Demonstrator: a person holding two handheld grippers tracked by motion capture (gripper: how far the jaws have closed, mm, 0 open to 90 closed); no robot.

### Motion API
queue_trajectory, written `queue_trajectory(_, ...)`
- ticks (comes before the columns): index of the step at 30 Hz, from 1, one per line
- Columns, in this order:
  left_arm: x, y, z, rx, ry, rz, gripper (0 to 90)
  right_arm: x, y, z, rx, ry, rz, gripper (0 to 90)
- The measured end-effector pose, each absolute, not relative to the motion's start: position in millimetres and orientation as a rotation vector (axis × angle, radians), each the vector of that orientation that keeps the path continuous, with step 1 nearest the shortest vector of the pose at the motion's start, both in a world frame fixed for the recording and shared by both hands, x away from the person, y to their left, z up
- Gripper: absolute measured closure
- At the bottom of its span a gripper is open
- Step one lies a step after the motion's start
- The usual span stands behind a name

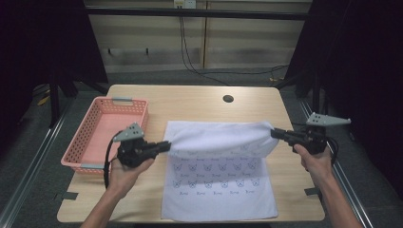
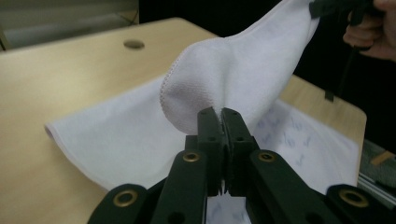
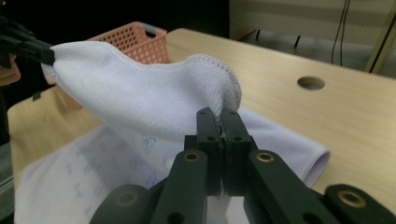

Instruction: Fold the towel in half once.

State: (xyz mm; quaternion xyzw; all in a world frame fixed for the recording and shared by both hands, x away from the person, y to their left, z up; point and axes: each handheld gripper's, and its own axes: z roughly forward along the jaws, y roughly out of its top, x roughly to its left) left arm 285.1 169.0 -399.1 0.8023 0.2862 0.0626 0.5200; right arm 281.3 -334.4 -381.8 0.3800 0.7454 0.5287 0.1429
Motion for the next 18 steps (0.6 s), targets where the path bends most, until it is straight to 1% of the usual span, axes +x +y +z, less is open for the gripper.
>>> queue_trajectory(2, 276, 171, -414, 1.937, 0.698, 0.114, 87.4, 271, -336, -394, 1.12, 2.166, 1.547, 88.9)
queue_trajectory(5, 263, 172, -444, 2.017, 0.703, 0.091, 87.2, 252, -331, -414, 1.125, 2.227, 1.529, 88.9)
queue_trajectory(7, 260, 172, -463, 2.057, 0.743, 0.052, 87.1, 241, -327, -431, 1.141, 2.284, 1.504, 88.8)
queue_trajectory(8, 259, 172, -468, 2.073, 0.745, 0.041, 87.0, 236, -325, -441, 1.149, 2.316, 1.458, 88.7)
queue_trajectory(11, 252, 168, -478, 2.13, 0.74, -0.001, 85.2, 228, -323, -457, 1.168, 2.373, 1.407, 88.6)
queue_trajectory(12, 251, 168, -478, 2.135, 0.734, -0.006, 83.6, 225, -322, -463, 1.184, 2.399, 1.385, 88.6)
queue_trajectory(13, 251, 170, -477, 2.126, 0.738, -0.009, 79.5, 223, -321, -467, 1.18, 2.416, 1.365, 88.5)
queue_trajectory(14, 253, 172, -475, 2.084, 0.759, -0.016, 71.8, 221, -320, -470, 1.175, 2.441, 1.337, 88.5)
queue_trajectory(16, 262, 175, -469, 2.019, 0.778, -0.039, 66.6, 220, -320, -473, 1.182, 2.444, 1.342, 88.5)
queue_trajectory(18, 273, 170, -467, 1.993, 0.783, -0.062, 63.7, 219, -318, -474, 1.175, 2.457, 1.331, 88.5)
